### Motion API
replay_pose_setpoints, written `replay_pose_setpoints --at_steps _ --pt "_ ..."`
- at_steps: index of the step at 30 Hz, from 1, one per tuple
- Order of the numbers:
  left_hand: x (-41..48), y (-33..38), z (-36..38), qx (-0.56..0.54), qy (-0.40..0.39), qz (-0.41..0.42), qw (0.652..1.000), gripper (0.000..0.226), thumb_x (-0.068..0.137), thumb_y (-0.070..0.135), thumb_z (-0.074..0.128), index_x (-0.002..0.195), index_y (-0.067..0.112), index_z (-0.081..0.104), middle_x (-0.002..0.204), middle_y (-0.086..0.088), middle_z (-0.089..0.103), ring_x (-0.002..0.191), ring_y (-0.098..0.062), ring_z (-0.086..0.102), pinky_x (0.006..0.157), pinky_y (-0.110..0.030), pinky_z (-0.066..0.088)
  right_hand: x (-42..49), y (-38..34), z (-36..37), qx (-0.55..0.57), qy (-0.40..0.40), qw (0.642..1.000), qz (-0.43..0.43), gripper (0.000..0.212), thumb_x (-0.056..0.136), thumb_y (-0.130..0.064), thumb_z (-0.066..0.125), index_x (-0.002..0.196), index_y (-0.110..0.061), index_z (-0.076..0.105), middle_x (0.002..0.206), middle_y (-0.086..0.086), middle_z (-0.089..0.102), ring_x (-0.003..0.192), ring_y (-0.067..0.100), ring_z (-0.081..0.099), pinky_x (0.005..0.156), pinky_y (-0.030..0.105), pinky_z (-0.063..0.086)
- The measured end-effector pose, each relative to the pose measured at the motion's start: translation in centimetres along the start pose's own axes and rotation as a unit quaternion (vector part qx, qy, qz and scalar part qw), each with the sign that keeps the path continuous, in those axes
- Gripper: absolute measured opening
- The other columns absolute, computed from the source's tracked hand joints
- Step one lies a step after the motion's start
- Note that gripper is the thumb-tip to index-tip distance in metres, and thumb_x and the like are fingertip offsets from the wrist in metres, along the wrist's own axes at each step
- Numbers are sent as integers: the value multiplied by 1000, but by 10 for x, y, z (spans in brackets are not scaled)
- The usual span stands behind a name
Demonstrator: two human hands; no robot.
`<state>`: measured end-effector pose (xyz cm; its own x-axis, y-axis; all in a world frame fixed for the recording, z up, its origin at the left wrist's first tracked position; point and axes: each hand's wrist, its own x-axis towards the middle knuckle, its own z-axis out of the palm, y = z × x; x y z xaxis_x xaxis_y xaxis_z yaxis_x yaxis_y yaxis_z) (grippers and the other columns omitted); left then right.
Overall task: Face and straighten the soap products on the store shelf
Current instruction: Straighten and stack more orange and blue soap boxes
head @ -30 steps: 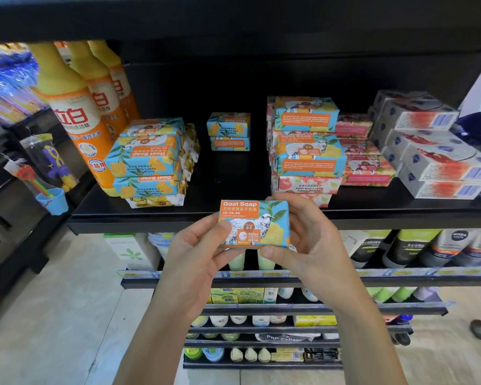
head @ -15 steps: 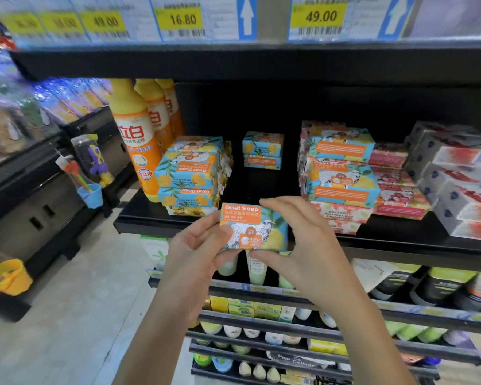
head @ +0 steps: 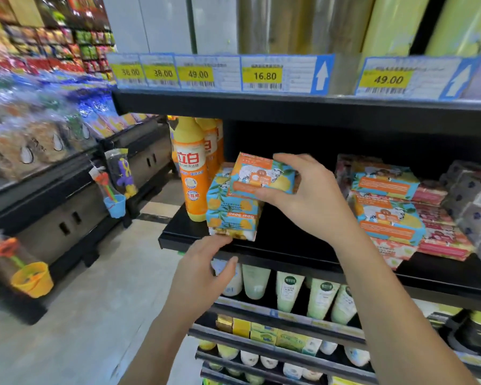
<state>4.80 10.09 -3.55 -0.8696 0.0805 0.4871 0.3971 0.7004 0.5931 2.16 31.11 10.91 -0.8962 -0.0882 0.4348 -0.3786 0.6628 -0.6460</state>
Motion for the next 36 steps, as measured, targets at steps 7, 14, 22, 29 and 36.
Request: replay_pose_setpoints --at_steps 7,14,22,29,36 --pt "2 -19 25 62 25 80 995 41 84 28 83 122 15 73 120 3 67 118 -5 50 104 -11 35 72 6 22 -23 -42 998 52 78 82 -43 83 148 -19 51 146 4 54 130 20 55 108 36 47" --pt "3 -28 36 64 50 84 993 41 82 24 85 120 16 74 120 4 67 118 -11 54 100 -25 45 95 12 37 -29 -91 992 77 80 84 -46 81 152 -22 45 149 2 52 131 19 54 109 40 48" --pt "3 -30 40 10 52 65 997 37 86 27 79 121 16 73 121 6 65 121 -3 46 109 -7 28 85 33 45 61 -65 992 86 82 84 -60 74 153 -32 41 145 -2 55 124 16 60 103 40 54" --pt "3 -31 41 0 55 60 997 38 87 36 70 120 18 73 121 8 65 121 3 42 108 -3 24 77 85 58 153 151 966 146 61 94 -61 60 140 -23 56 141 1 58 128 16 56 103 29 46" --pt "4 -32 41 0 46 52 998 38 87 39 68 118 18 74 120 7 66 119 -2 47 108 -3 25 90 126 67 78 211 954 199 59 95 -26 69 148 -11 48 145 11 51 133 26 53 112 38 45"
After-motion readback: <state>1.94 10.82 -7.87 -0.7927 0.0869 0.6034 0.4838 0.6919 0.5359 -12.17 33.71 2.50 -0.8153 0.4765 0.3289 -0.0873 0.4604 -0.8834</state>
